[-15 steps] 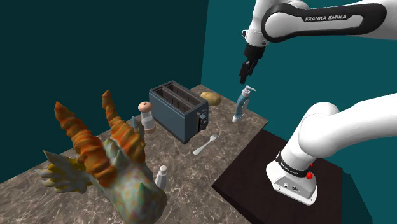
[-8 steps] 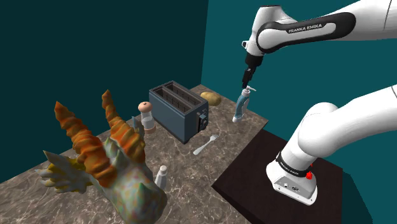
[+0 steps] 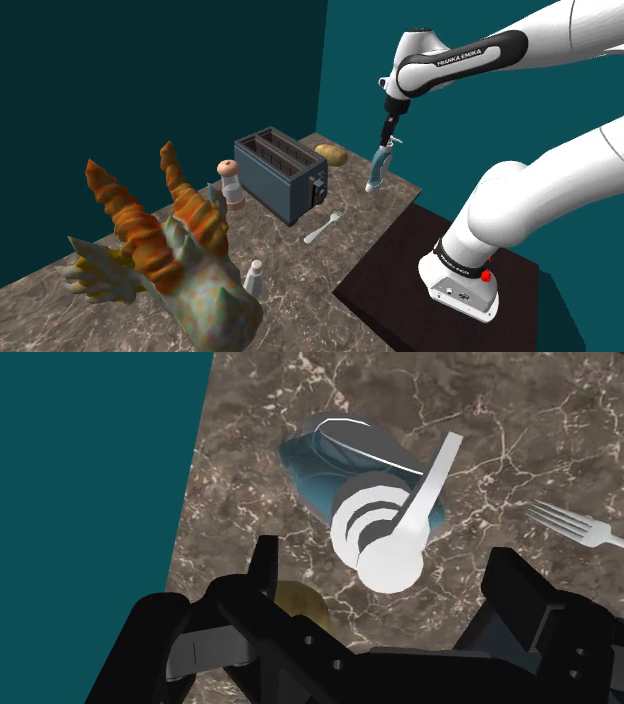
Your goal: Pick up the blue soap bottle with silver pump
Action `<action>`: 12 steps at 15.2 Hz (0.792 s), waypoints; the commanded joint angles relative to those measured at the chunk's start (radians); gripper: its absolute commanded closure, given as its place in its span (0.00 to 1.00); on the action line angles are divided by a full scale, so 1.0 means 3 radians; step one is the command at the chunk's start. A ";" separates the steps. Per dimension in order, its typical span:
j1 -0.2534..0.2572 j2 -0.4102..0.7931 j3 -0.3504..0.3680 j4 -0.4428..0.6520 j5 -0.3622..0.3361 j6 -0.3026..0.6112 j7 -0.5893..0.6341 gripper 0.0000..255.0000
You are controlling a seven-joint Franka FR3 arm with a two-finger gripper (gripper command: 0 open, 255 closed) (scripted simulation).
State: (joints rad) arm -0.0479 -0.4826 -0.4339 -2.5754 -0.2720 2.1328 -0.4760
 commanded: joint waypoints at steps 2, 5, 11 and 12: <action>0.0002 0.0077 -0.0036 -0.0079 -0.0010 0.0157 -0.0005 0.00; 0.0001 0.0088 -0.0042 -0.0093 -0.0012 0.0183 -0.0007 1.00; 0.0000 0.0089 -0.0044 -0.0096 -0.0013 0.0186 -0.0008 1.00; 0.0000 0.0090 -0.0045 -0.0095 -0.0013 0.0187 -0.0009 1.00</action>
State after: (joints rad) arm -0.0479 -0.4564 -0.4470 -2.6024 -0.2759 2.1891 -0.4786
